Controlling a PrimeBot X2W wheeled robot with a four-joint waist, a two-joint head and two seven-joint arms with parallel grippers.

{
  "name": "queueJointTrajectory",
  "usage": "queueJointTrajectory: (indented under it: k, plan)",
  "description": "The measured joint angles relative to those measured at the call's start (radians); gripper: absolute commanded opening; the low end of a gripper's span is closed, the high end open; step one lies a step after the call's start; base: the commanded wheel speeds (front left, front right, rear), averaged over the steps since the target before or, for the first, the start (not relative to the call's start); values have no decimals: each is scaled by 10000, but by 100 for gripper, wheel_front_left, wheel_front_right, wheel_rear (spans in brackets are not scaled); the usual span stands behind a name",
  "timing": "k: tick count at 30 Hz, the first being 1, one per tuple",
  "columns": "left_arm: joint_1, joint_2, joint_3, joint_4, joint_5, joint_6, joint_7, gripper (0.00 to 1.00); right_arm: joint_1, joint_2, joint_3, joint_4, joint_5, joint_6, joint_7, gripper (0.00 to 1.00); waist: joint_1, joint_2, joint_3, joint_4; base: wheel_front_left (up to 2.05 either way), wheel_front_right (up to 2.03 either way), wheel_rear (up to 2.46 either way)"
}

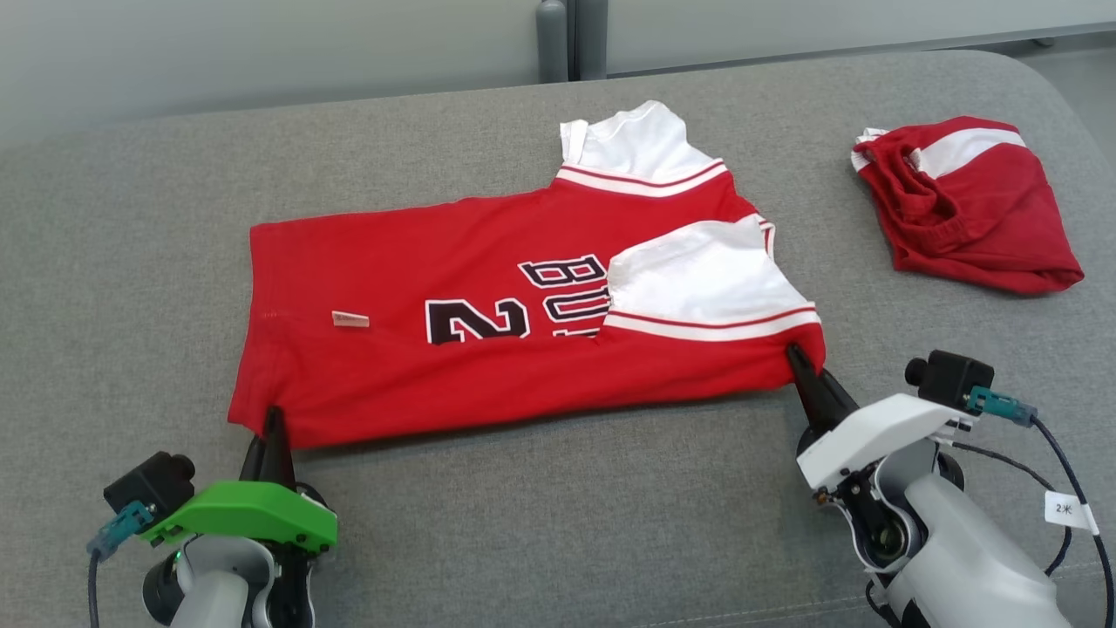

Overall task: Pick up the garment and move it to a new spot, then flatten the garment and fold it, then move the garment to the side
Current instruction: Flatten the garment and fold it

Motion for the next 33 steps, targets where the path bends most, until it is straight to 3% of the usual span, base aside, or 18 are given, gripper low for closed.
queueJointTrajectory:
  k: [9, 22, 33]
  plan:
    - [1288, 6, 65, -744, -36, 15, -54, 0, 1407, -46, 52, -926, 485, 0, -58, 0, 0, 0, -586, -152, 0, 0, 0]
    - [2981, 21, -259, -2291, -130, 462, -56, 0, 2969, -802, 19, -2080, 690, 0, 50, 0, 0, 0, -731, -287, 0, 0, 0]
    - [3603, 63, -594, -2447, 35, 767, -56, 0, 3491, -901, 119, -2201, 777, -33, 288, 0, 0, 0, -791, -180, 0, 0, 0]
